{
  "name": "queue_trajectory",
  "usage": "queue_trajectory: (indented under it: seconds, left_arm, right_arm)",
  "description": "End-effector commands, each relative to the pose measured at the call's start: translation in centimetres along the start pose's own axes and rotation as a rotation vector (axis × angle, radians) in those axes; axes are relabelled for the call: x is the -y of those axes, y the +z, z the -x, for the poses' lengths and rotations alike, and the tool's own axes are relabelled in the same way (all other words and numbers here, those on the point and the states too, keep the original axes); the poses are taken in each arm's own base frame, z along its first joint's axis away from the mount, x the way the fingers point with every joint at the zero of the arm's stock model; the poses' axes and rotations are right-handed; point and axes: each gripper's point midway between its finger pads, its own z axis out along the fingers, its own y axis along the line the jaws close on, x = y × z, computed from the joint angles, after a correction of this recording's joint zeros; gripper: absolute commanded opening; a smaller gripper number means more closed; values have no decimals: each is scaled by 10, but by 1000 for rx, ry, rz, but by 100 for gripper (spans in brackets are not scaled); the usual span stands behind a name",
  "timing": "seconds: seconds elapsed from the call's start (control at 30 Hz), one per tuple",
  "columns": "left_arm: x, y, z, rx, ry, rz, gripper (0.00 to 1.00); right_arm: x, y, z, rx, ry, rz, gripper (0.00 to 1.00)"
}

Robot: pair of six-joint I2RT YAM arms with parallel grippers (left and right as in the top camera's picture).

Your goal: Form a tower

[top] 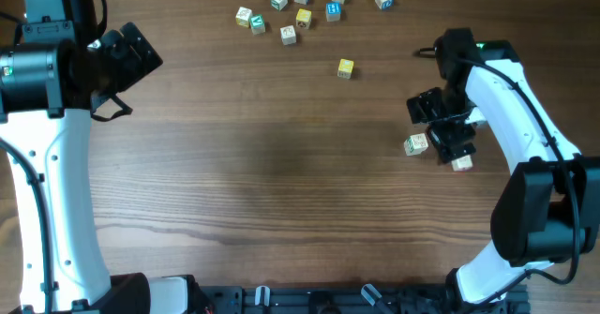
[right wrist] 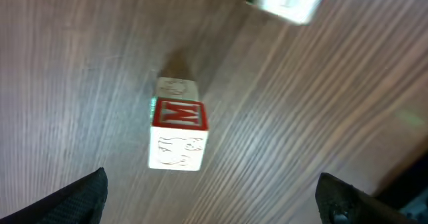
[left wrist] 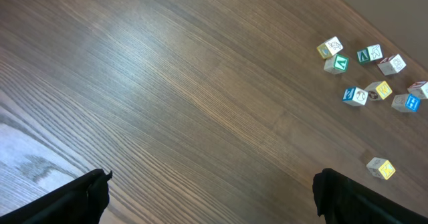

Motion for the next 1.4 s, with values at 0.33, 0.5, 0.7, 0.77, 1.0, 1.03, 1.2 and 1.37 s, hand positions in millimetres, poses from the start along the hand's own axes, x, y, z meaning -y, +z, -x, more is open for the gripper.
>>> queue_trajectory:
  seconds: [0.33,0.5,0.7,0.77,1.0,1.03,1.2,1.37]
  left_arm:
    - [-3,1,1,5,-6,11,100]
    - [-3,1,1,5,-6,11,100]
    - [-3,1,1,5,-6,11,100]
    - [-3,1,1,5,-6,11,100]
    - [-3,1,1,5,-6,11,100]
    - [-3,1,1,5,-6,11,100]
    - [-3,1,1,5,-6,11,100]
    - [-3,1,1,5,-6,11,100]
  right_arm:
    - [39,-26,45,126,48,177,100]
    - [32,21,65,166,-61,249,100]
    - [44,52,69,155,-63,239,87]
    - [45,59,67,138,-64,235,80]
    - [47,72,66,123,-116,196,39]
    - [48,71,66,123,-139,192,33]
    - [43,50,62,88,-178,191,21]
    - [32,-16,53,46,-242,227,14]
